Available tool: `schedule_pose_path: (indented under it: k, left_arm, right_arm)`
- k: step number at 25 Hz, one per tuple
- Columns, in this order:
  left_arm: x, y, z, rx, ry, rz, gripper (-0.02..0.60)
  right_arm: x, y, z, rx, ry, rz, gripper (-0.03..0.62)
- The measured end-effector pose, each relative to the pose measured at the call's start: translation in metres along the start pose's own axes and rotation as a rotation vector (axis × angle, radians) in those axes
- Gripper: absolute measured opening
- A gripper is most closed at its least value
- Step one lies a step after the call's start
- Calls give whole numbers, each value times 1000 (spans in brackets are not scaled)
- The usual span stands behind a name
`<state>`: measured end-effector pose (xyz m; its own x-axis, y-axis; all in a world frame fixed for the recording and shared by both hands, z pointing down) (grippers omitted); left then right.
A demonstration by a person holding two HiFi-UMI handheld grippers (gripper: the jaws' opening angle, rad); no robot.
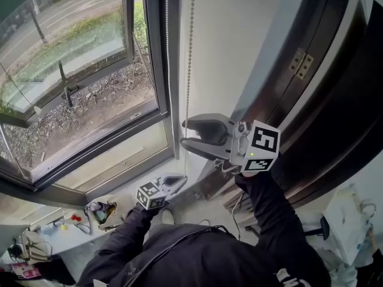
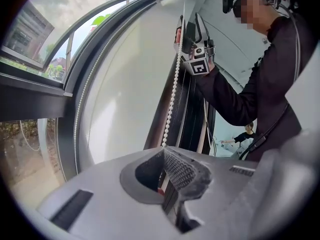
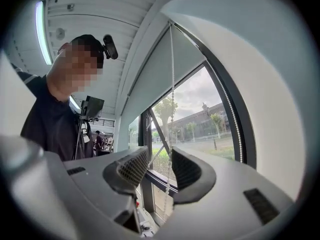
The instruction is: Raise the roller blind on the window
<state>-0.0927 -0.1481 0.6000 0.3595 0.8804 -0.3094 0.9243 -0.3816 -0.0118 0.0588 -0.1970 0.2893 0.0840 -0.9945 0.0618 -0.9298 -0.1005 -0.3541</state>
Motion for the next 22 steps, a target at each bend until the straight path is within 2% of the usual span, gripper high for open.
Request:
schedule_pose_path:
  k: [6, 12, 18, 22]
  left_arm:
    - [2, 2, -4, 0, -2, -6, 8]
    - [3, 1, -4, 9, 4, 7, 8]
    - [-7, -9, 2, -48, 49, 13, 27]
    - [-15, -26, 34, 56, 23, 55, 64]
  right_arm:
    - [9, 0, 6, -26, 24, -12, 12]
    - [14, 1, 11, -100, 71, -8, 6]
    - [11, 5, 15, -157, -4, -24, 6]
    - [9, 0, 10, -158, -27, -43, 6]
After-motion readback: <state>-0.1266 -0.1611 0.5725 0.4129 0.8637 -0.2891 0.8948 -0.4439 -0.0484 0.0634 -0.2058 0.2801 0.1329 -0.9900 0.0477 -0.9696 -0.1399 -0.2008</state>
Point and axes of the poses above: the fingertips, and each gripper's own axes: y forward along the fingers, x to its right, z out of its top, the point moved 9 cm from there along -y, backward along the fingers, and after that the axes turned 13 degrees about x, right-handed, at the moved point
